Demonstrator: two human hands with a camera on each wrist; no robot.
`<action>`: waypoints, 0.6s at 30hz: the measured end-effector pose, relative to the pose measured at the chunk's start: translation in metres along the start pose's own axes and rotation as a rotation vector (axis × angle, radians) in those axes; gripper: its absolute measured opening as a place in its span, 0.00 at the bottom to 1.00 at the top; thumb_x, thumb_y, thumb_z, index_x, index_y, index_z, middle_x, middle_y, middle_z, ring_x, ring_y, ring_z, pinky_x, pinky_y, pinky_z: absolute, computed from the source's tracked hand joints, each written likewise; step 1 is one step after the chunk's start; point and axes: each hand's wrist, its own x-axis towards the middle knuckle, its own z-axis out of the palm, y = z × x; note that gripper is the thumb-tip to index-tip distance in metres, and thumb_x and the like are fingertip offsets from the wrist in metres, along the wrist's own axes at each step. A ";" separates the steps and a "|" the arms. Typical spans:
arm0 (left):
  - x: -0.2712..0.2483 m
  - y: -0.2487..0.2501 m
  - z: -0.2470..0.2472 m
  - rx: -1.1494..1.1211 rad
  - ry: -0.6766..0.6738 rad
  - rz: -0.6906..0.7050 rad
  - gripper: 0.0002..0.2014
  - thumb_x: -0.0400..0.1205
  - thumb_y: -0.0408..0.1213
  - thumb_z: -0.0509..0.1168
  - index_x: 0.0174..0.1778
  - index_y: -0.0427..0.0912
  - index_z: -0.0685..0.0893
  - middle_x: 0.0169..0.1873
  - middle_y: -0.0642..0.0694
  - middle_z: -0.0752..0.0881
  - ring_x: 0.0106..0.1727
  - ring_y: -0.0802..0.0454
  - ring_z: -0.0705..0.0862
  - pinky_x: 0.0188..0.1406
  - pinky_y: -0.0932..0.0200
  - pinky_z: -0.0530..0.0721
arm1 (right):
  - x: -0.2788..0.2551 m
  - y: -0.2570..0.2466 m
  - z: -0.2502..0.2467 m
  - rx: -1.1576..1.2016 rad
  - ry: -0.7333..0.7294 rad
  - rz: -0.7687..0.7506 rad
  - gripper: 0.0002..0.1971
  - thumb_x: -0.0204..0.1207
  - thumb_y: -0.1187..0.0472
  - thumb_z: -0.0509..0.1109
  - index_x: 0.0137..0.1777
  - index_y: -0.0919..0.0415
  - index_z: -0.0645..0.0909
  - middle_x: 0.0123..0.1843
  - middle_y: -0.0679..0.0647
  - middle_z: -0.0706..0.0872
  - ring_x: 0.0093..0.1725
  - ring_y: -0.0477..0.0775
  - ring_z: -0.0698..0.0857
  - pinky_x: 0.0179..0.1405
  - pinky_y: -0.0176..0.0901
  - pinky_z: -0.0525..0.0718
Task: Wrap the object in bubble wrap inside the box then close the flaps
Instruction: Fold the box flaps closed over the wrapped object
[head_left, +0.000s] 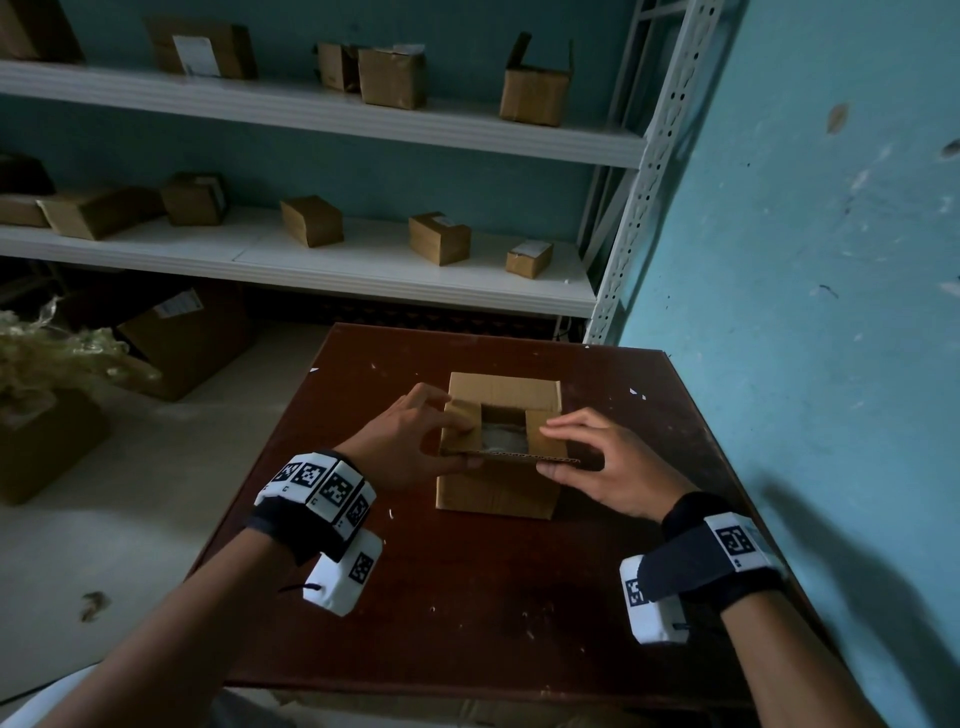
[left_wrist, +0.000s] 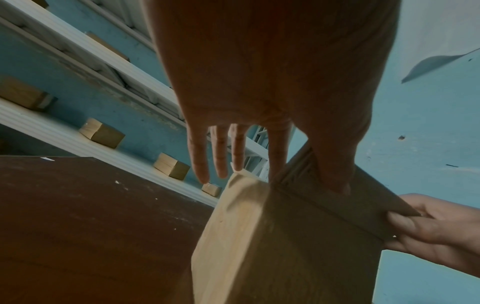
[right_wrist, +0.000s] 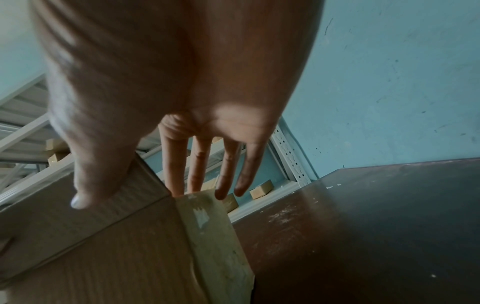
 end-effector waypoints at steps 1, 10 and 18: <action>0.000 0.001 0.000 0.001 0.002 -0.006 0.27 0.73 0.62 0.67 0.68 0.59 0.78 0.74 0.51 0.64 0.71 0.52 0.69 0.68 0.48 0.77 | 0.000 0.000 0.000 0.000 0.005 0.000 0.30 0.72 0.37 0.69 0.72 0.47 0.77 0.69 0.34 0.72 0.70 0.34 0.70 0.67 0.37 0.65; 0.000 0.008 -0.001 -0.038 0.079 0.001 0.22 0.77 0.56 0.66 0.65 0.53 0.82 0.72 0.50 0.68 0.66 0.56 0.72 0.61 0.59 0.80 | 0.004 0.000 0.005 0.014 0.127 -0.026 0.22 0.75 0.41 0.70 0.64 0.50 0.84 0.63 0.38 0.79 0.64 0.34 0.77 0.61 0.30 0.71; 0.007 0.009 0.000 -0.022 0.105 -0.026 0.23 0.79 0.56 0.65 0.66 0.47 0.82 0.72 0.51 0.68 0.62 0.55 0.76 0.58 0.57 0.83 | 0.008 -0.005 0.007 0.001 0.197 0.001 0.20 0.75 0.42 0.71 0.61 0.53 0.85 0.58 0.40 0.82 0.59 0.37 0.80 0.59 0.36 0.77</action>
